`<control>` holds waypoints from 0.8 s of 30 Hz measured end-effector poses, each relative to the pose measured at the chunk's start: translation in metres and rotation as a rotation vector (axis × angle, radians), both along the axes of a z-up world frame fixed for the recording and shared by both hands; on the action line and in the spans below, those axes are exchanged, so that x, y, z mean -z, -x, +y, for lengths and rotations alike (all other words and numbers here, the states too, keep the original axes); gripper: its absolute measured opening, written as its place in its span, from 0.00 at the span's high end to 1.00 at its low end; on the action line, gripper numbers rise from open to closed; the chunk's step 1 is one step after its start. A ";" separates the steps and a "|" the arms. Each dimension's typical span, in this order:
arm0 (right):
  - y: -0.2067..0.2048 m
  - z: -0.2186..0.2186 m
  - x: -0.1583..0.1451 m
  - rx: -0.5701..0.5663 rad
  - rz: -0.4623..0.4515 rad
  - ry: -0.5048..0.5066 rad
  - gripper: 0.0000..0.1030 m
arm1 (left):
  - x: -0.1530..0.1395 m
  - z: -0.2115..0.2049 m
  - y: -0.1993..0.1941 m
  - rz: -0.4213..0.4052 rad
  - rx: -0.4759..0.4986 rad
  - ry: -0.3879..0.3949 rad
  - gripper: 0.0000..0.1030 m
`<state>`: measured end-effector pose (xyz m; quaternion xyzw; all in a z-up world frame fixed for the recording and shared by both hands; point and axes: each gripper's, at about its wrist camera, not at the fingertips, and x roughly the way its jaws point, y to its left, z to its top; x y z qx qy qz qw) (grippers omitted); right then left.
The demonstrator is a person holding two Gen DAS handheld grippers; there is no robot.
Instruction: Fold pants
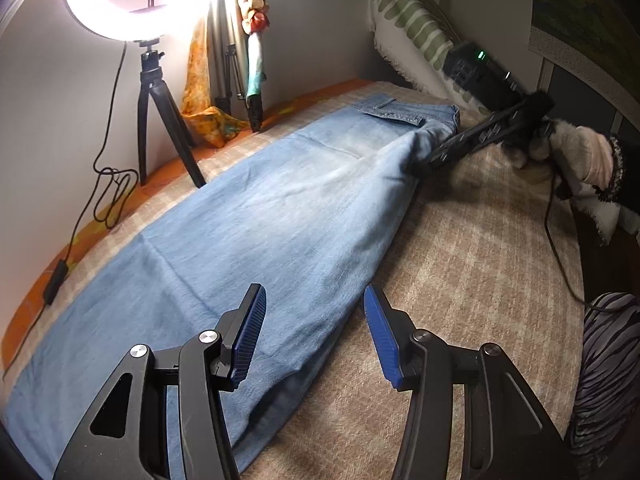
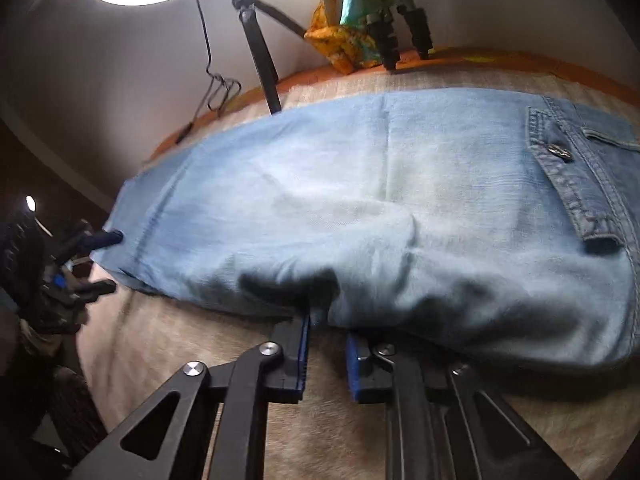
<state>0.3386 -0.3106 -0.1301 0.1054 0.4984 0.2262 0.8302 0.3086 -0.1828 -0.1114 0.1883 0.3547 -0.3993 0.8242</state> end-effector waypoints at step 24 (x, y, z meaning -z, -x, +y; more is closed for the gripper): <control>0.077 -0.173 0.007 0.709 0.020 -0.269 0.28 | 0.010 -0.162 0.040 0.004 0.402 -0.027 0.52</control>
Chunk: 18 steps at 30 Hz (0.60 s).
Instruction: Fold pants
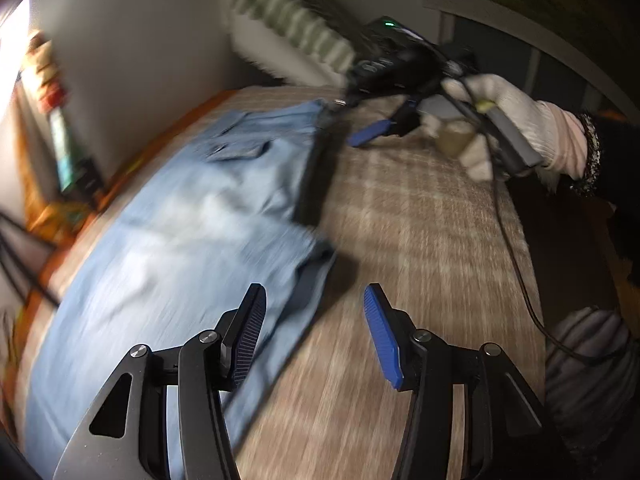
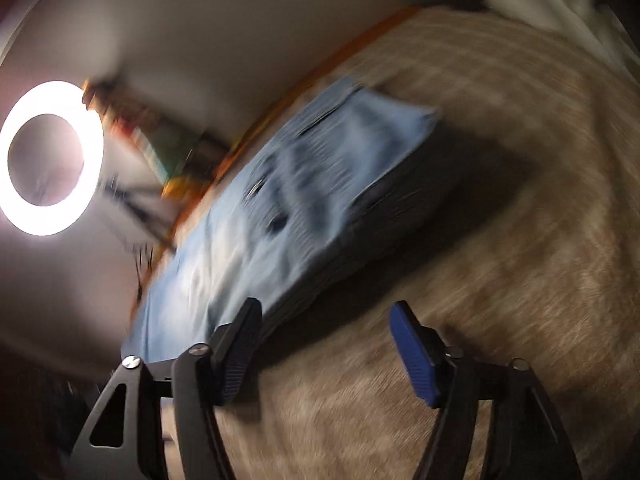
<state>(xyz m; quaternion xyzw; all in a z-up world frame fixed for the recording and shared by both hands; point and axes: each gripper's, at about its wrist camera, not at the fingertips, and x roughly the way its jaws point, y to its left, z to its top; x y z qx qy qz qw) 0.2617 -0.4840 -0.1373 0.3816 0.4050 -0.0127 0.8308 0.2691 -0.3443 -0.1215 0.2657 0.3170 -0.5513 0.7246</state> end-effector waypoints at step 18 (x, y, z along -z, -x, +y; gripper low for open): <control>-0.068 -0.022 -0.051 -0.043 -0.060 0.322 0.91 | 0.046 -0.034 -0.022 0.190 0.030 -0.004 0.51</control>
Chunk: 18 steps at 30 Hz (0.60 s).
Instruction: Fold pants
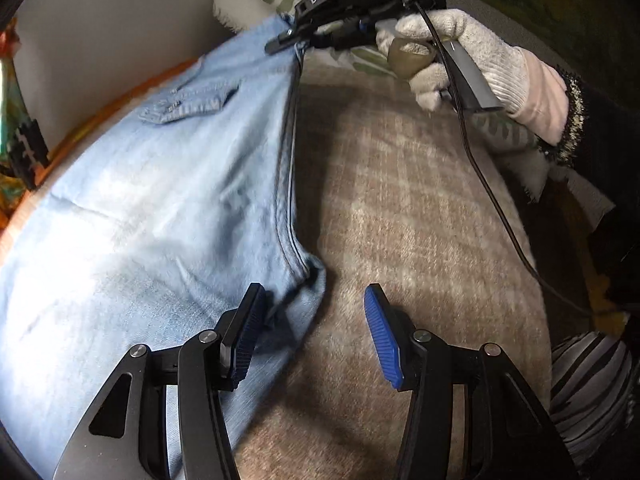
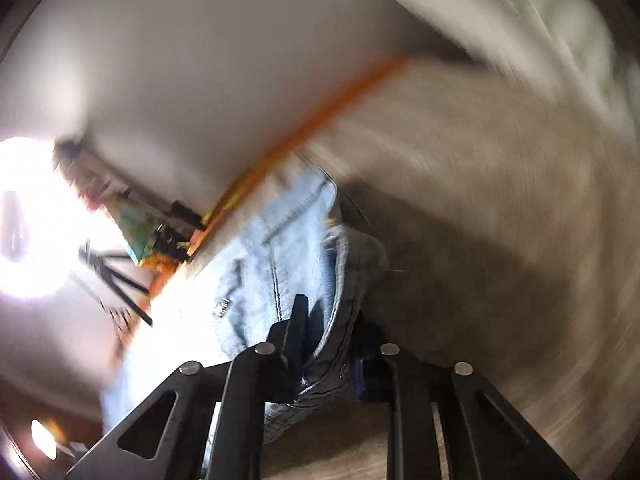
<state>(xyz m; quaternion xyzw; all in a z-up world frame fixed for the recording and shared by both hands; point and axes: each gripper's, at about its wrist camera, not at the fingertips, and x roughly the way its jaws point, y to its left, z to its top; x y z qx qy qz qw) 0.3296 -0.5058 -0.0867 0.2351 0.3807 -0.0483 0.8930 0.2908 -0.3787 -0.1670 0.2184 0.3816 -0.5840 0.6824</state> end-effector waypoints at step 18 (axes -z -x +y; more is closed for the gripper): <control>0.022 0.002 0.006 0.045 0.108 0.234 0.47 | -0.051 0.080 -0.006 -0.002 -0.217 0.039 0.51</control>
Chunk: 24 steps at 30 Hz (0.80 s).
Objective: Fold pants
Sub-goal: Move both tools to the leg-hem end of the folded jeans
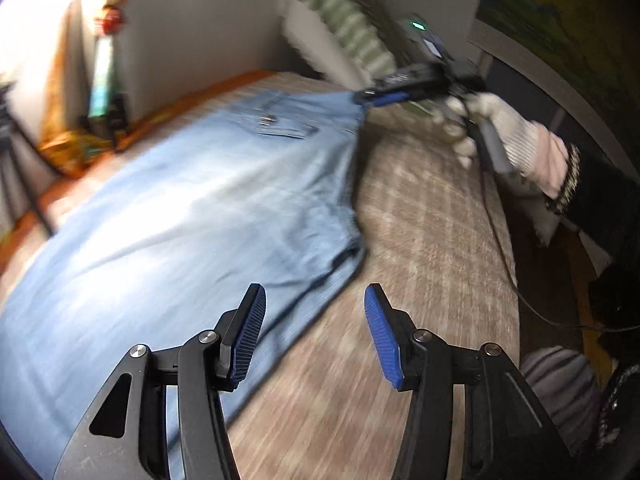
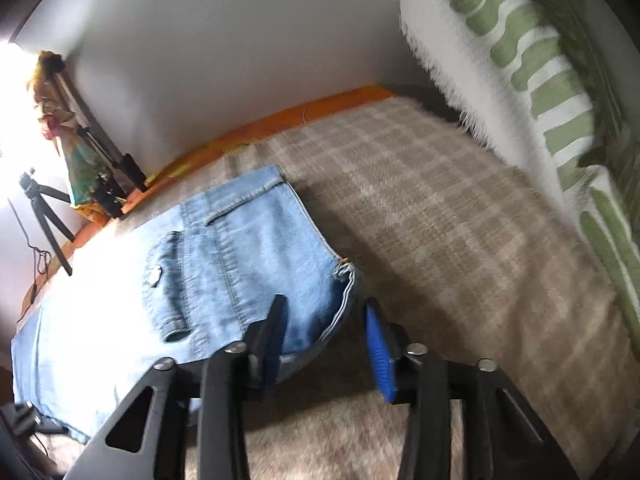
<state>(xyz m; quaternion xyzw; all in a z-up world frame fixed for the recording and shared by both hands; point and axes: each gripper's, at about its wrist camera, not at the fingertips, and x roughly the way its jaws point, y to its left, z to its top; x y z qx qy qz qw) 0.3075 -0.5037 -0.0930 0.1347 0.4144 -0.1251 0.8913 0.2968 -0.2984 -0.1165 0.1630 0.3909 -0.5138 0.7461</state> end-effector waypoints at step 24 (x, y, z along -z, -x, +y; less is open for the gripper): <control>0.064 0.228 -0.101 -0.451 -0.212 -0.006 0.32 | -0.135 0.393 0.015 -0.001 -0.752 0.023 0.51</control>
